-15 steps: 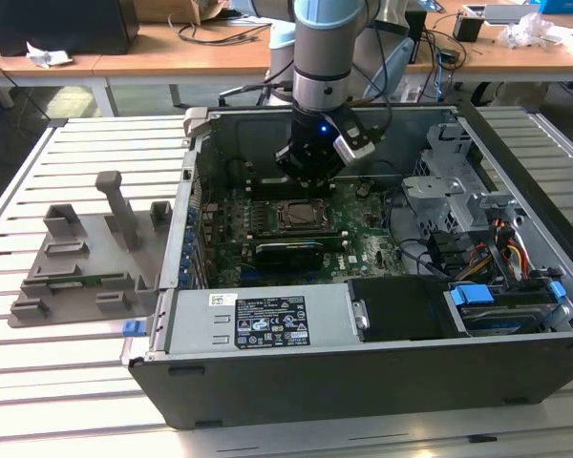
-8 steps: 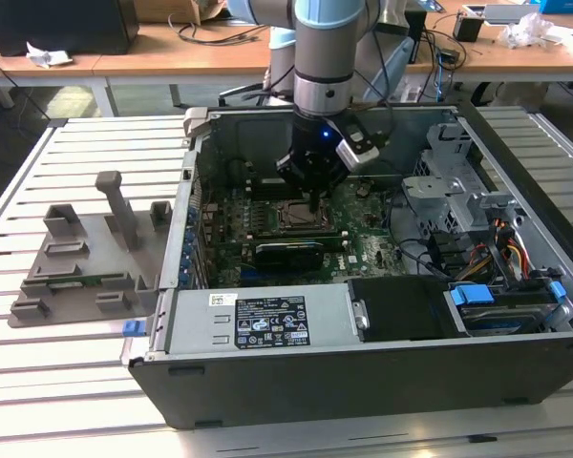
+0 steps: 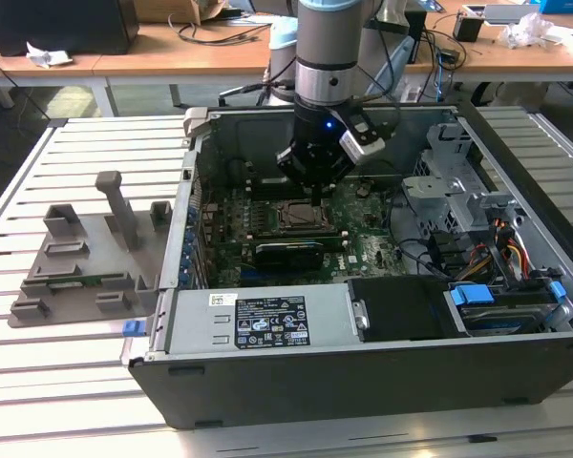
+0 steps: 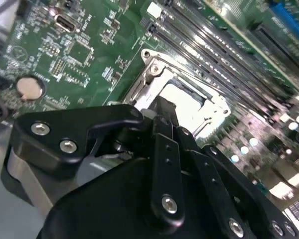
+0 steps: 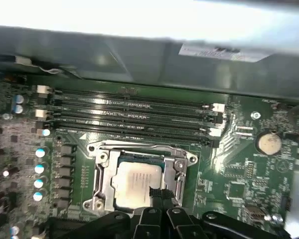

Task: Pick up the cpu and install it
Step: 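Install the first cpu locking lever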

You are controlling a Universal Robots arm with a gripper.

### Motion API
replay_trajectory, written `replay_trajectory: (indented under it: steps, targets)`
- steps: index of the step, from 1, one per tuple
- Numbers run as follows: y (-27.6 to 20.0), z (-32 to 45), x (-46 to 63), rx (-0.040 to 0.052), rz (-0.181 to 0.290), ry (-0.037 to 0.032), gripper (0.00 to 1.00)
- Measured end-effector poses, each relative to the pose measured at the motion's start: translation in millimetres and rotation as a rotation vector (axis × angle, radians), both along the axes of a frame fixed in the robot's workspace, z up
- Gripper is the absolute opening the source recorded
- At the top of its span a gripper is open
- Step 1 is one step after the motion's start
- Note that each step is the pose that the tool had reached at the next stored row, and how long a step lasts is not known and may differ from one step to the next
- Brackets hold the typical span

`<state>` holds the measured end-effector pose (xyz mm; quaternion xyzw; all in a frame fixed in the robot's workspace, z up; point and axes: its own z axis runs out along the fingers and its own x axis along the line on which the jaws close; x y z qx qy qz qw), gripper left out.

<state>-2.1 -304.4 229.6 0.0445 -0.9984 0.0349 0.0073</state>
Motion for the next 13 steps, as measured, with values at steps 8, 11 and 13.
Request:
replay_trajectory:
  steps: [8, 11, 13]
  targets:
    - [0.0, 16.9, 0.0, 0.0, 0.0, 0.0, 0.11]
    - [0.0, 27.1, 0.0, 0.0001, 0.0, -0.0001, 0.11]
    - [0.0, 31.3, 0.0, 0.0, 0.0, 0.0, 0.11]
